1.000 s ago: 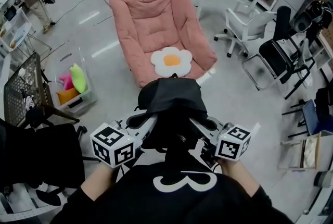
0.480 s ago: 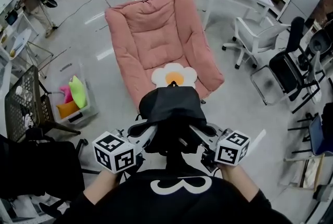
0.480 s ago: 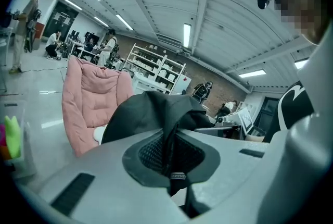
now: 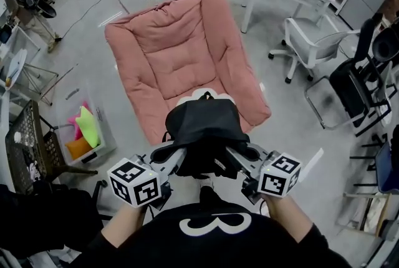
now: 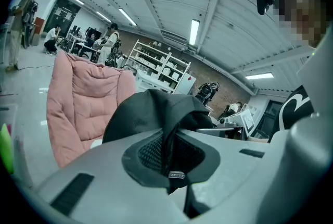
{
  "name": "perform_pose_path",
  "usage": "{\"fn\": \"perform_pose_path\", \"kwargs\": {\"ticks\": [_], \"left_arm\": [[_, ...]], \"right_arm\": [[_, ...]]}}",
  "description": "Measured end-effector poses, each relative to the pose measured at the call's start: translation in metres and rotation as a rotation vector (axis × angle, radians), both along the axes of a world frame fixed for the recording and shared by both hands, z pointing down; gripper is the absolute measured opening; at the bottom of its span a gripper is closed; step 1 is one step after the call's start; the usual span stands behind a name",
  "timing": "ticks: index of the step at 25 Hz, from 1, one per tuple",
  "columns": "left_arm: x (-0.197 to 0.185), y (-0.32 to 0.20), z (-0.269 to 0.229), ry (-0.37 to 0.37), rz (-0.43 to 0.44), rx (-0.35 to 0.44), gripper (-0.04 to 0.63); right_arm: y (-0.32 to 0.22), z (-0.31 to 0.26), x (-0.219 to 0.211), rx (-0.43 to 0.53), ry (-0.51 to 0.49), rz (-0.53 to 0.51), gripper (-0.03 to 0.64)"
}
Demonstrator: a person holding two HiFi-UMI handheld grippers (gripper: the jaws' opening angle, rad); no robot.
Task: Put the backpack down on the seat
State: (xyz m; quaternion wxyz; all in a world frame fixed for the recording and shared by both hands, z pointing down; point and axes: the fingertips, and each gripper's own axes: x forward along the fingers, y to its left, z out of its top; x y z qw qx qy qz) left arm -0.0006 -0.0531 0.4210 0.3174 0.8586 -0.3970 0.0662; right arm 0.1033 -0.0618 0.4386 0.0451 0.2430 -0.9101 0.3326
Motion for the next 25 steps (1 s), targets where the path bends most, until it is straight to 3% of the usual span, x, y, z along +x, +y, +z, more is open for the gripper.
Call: {"fn": "perform_pose_path", "kwargs": {"ticks": [7,17,25], "left_arm": [[-0.006,-0.086,0.001,0.015,-0.051,-0.024,0.017],[-0.033,-0.169,0.005,-0.013,-0.133,0.027,0.017],[-0.079,-0.218,0.026,-0.023,-0.123,0.01,0.017]], "right_arm": [[-0.089,0.001,-0.006,0.015,0.008,0.009,0.014],[-0.18,0.005,-0.035,0.067,0.078,0.042,0.014],[-0.234,0.02,-0.081,0.057,0.153,0.081,0.014]]}}
